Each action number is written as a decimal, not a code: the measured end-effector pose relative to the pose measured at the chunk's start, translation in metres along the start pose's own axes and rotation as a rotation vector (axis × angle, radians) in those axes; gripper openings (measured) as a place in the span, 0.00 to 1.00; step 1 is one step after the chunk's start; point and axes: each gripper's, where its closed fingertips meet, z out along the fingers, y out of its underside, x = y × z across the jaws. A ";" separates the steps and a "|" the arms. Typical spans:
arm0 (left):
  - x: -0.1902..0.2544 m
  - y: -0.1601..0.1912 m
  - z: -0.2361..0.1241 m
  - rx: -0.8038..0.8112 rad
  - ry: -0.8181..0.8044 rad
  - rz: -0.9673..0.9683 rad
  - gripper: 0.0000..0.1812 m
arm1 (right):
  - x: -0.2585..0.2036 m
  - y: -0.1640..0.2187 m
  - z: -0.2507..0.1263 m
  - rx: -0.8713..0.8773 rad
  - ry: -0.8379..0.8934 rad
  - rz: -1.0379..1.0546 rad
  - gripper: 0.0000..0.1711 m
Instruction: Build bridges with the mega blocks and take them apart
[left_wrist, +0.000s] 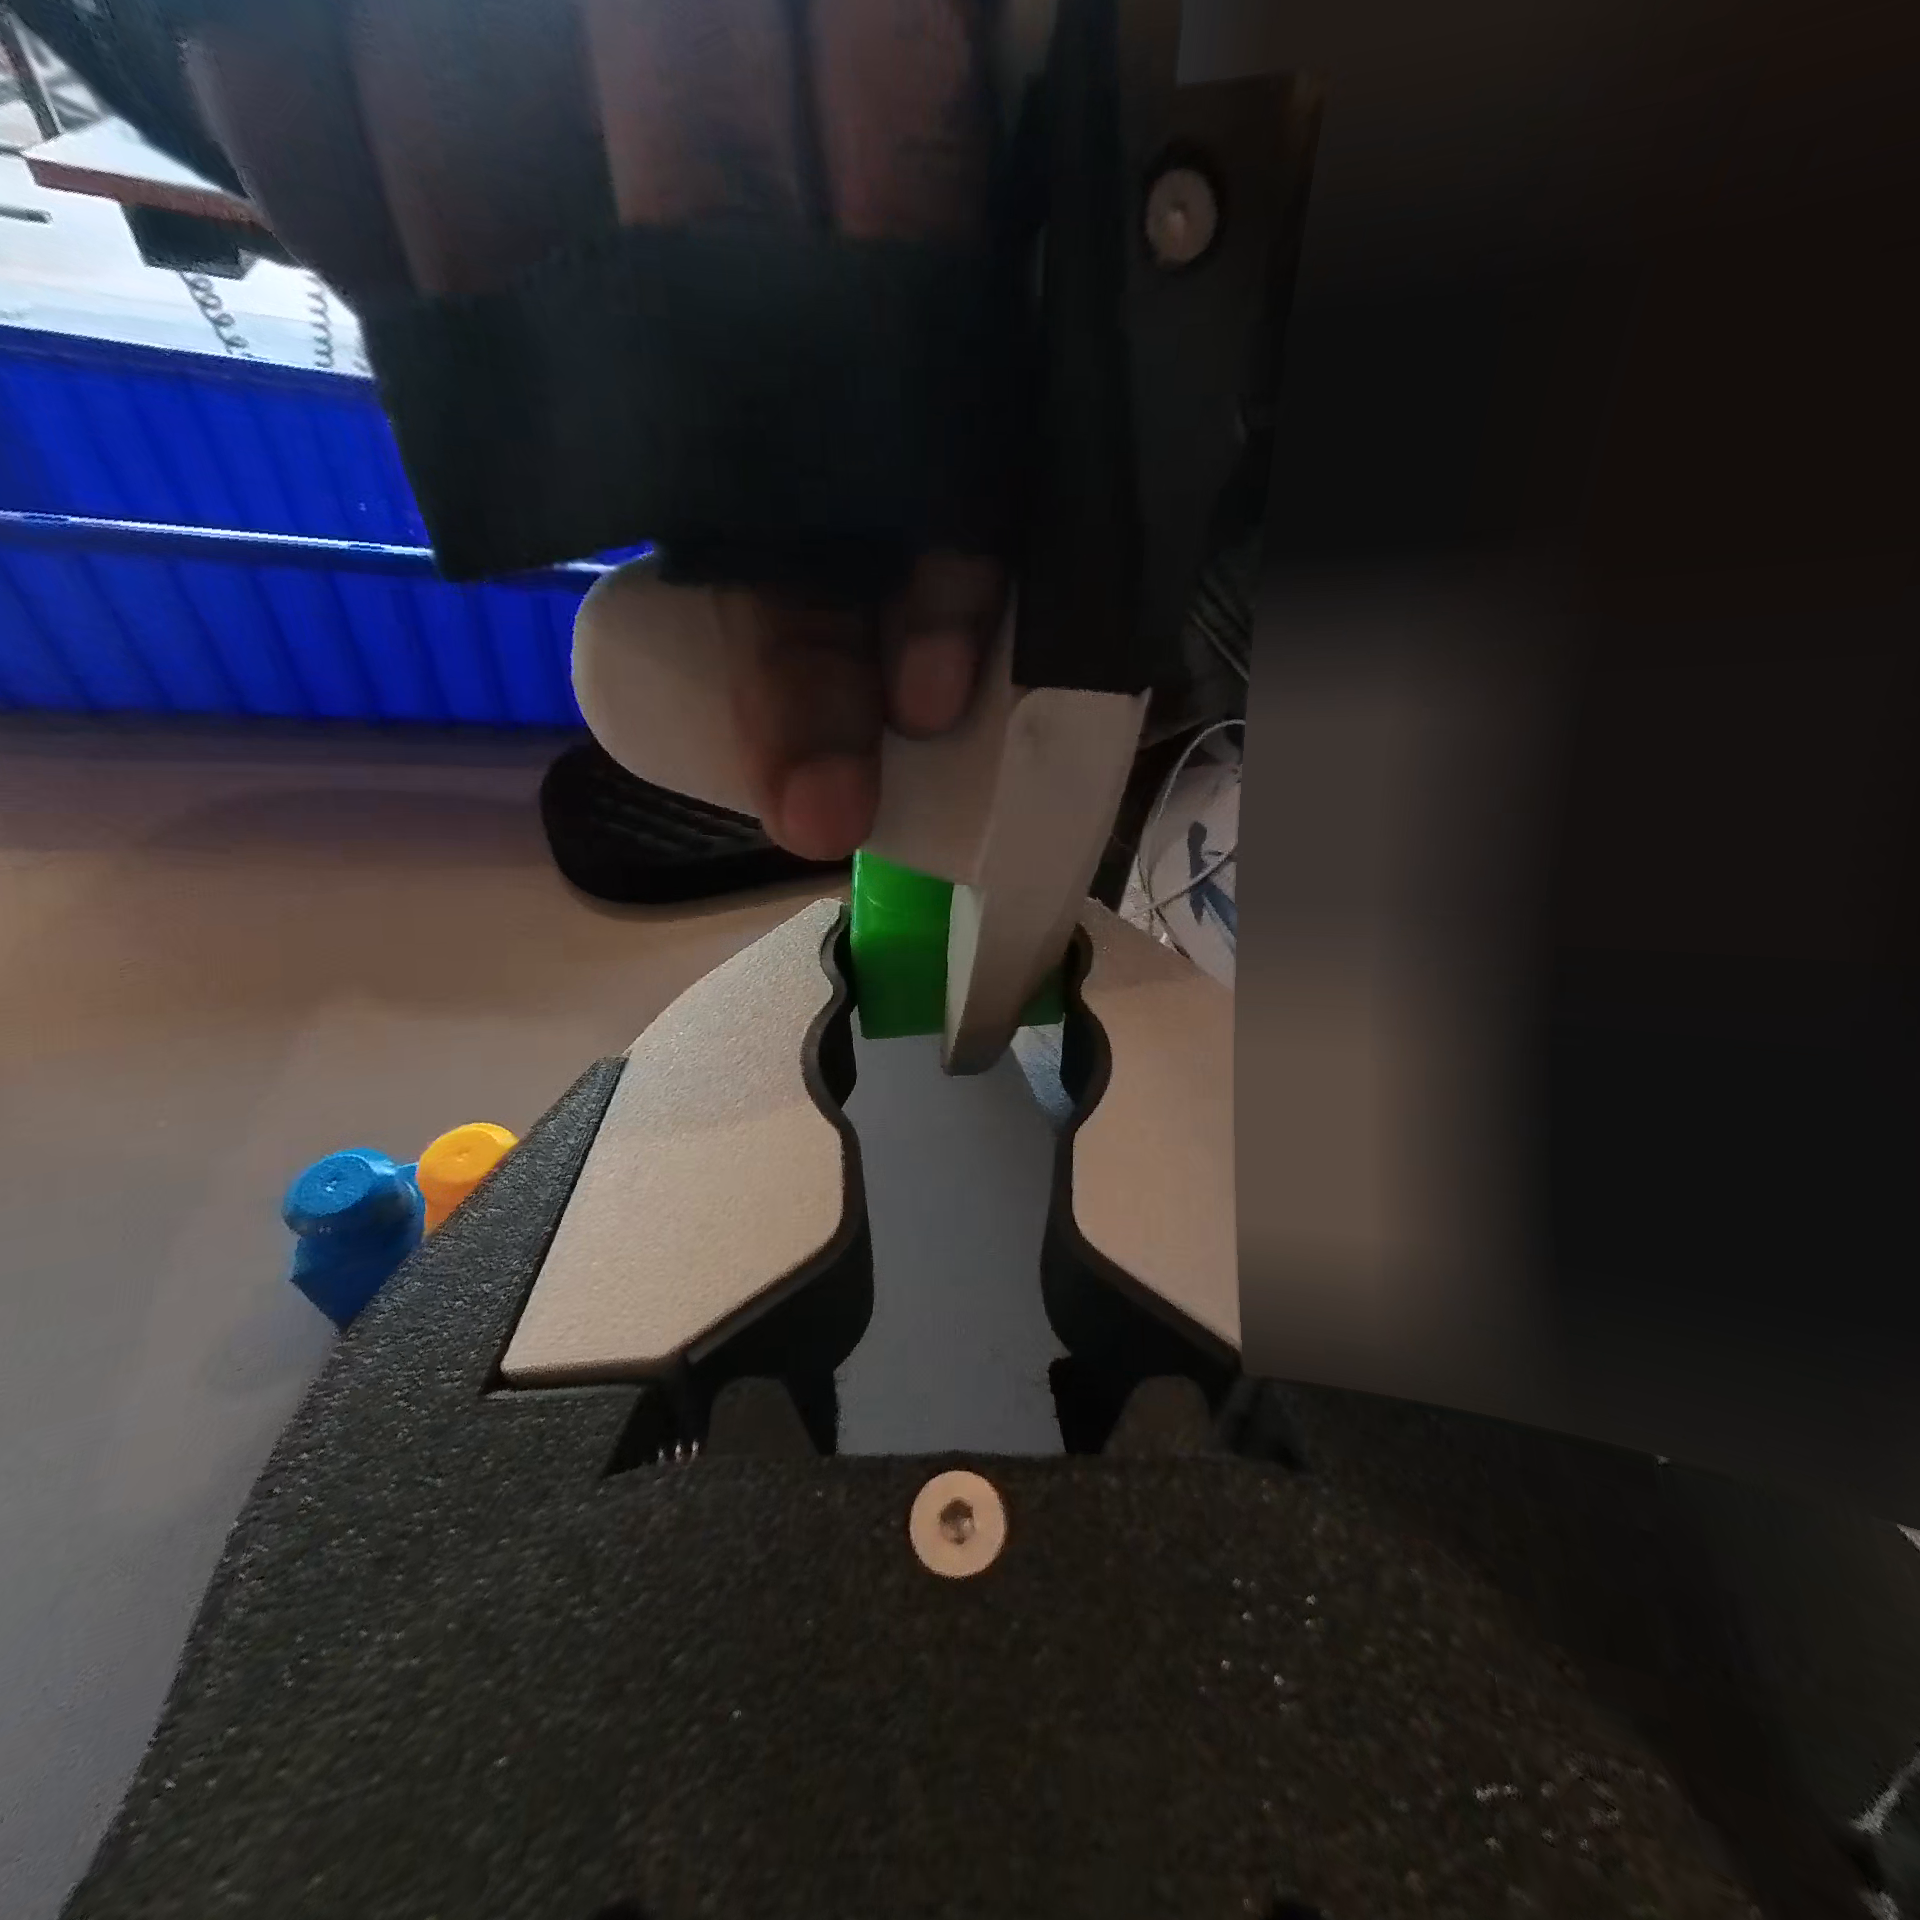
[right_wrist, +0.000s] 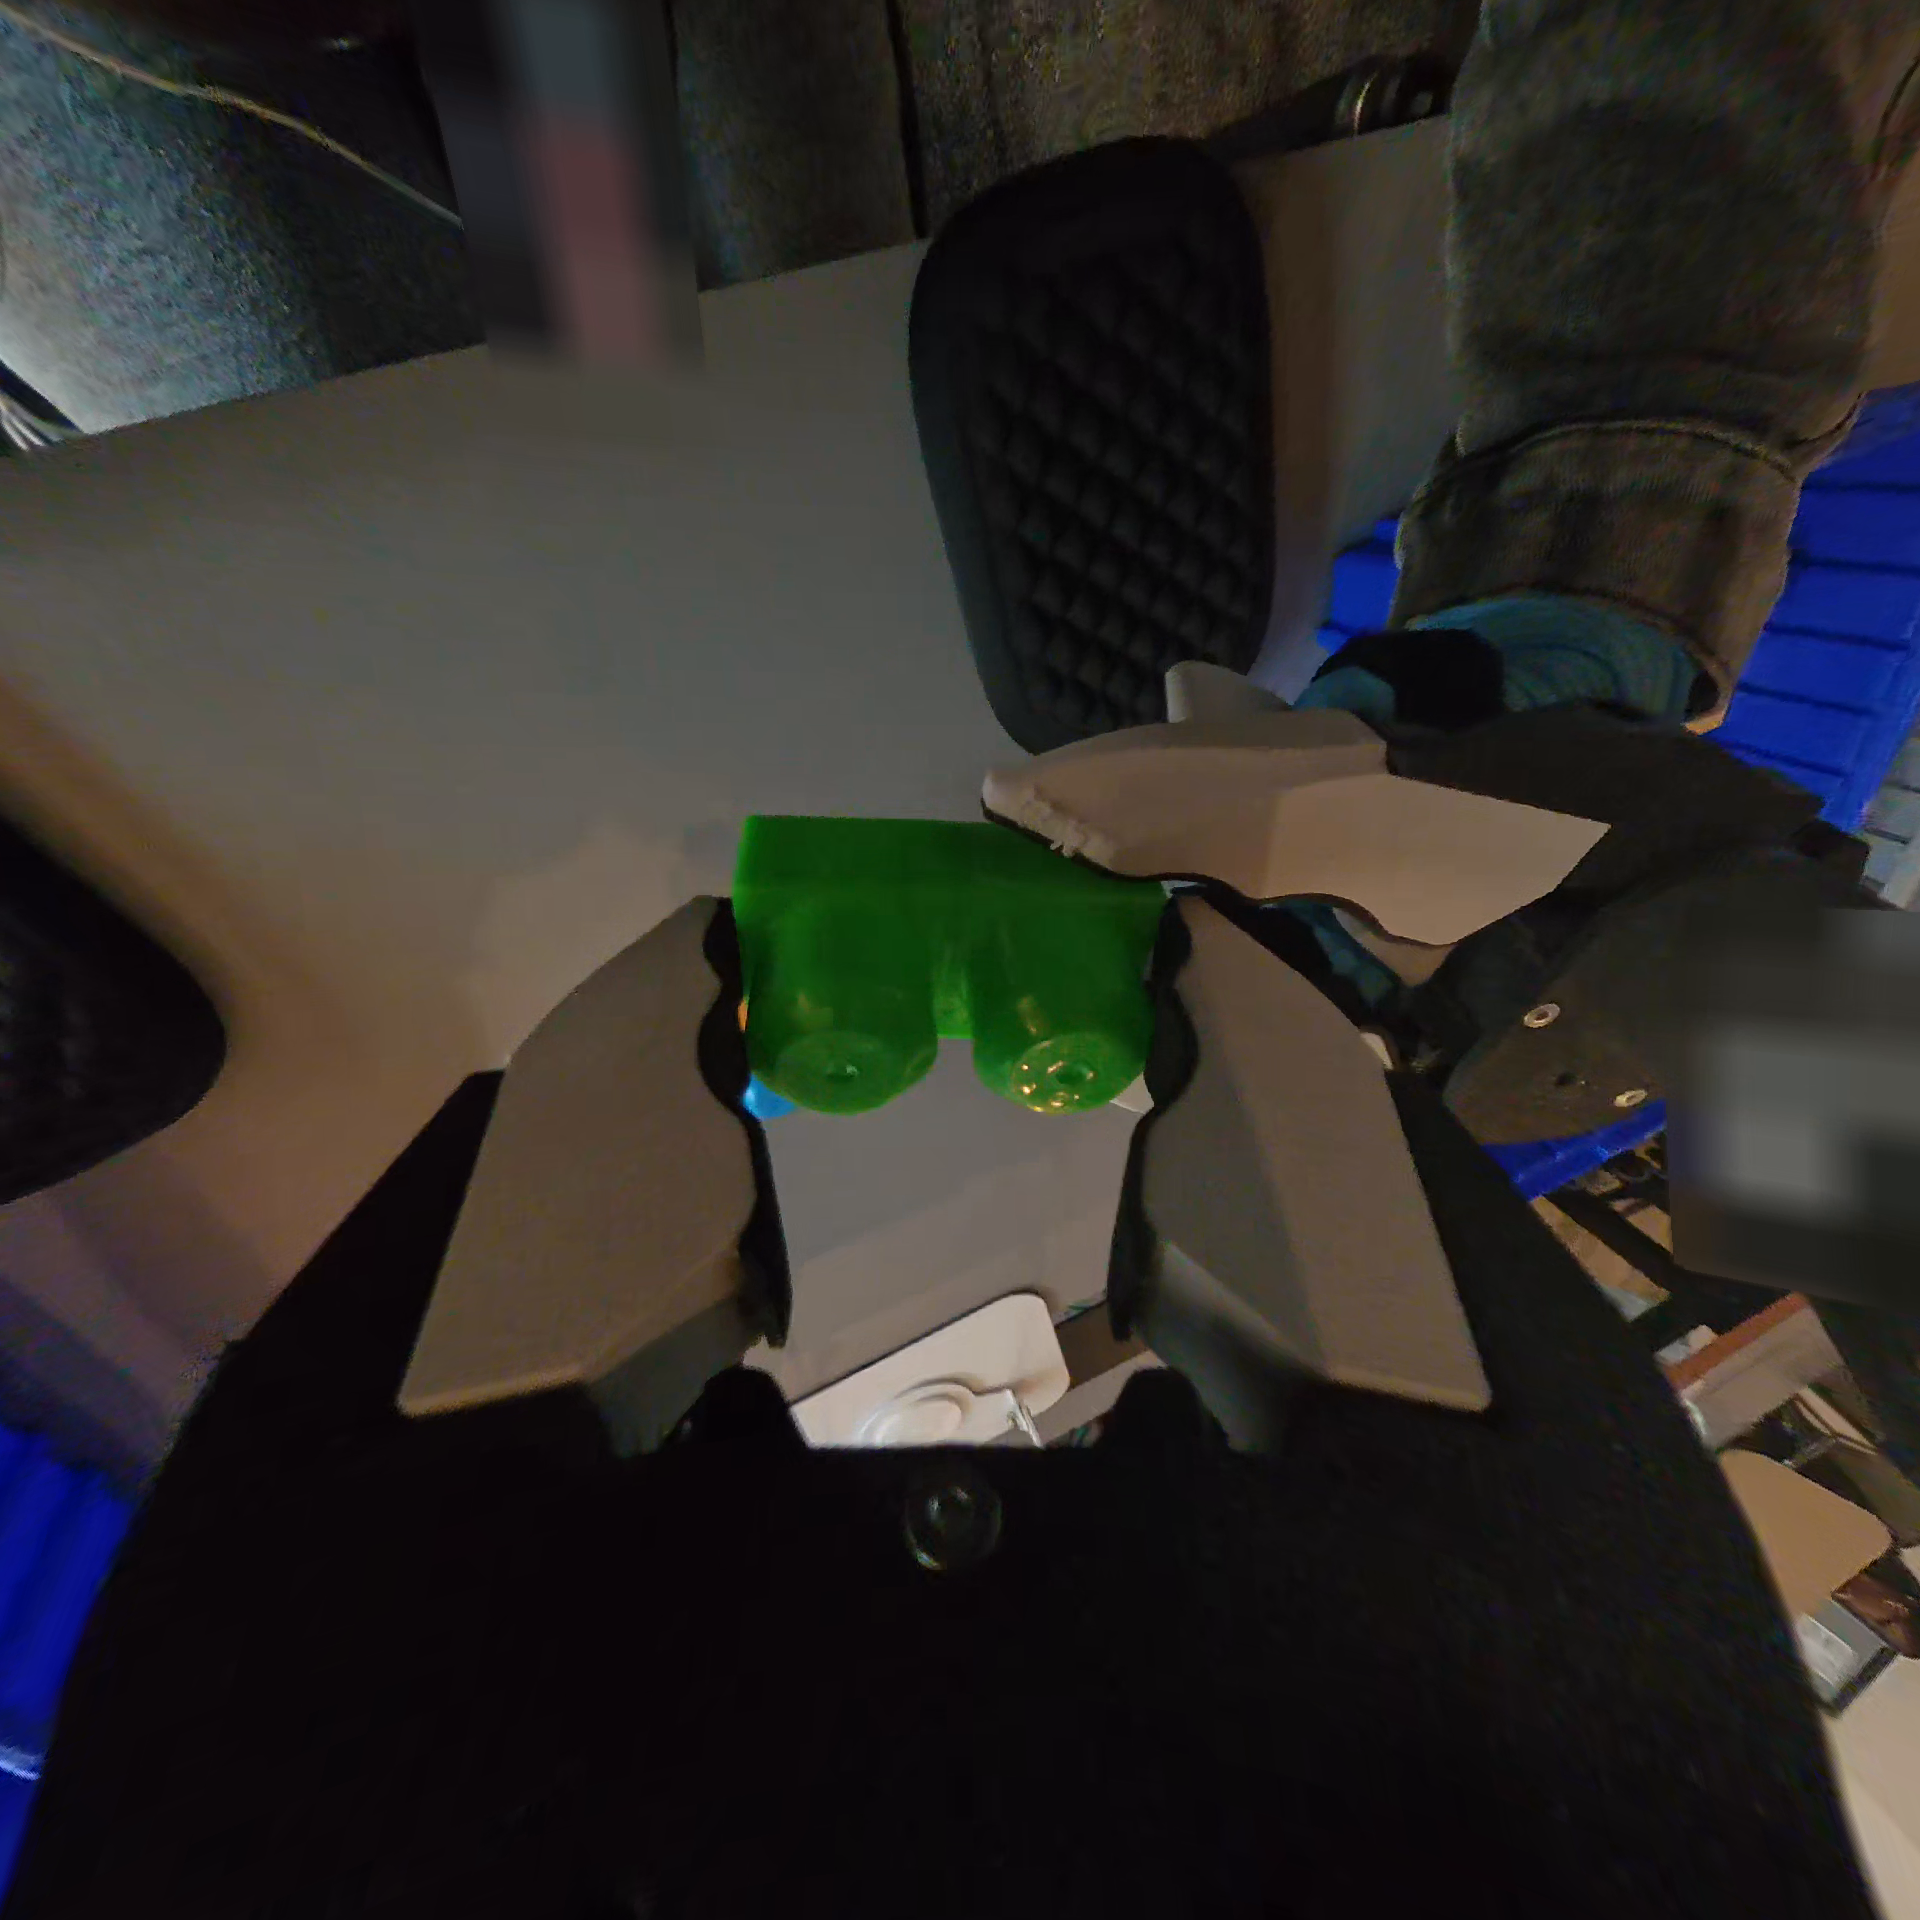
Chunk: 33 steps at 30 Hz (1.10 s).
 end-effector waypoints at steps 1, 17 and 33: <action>-0.001 0.000 0.000 0.004 -0.008 0.004 0.20 | 0.000 0.001 0.000 -0.003 0.007 -0.006 0.44; -0.022 0.055 -0.184 0.336 -1.527 -0.016 0.36 | -0.041 0.102 0.027 -0.174 -0.131 0.353 0.44; -0.047 0.098 -0.172 0.162 -1.556 -0.156 0.31 | -0.070 0.126 0.075 -0.393 -0.264 1.181 0.44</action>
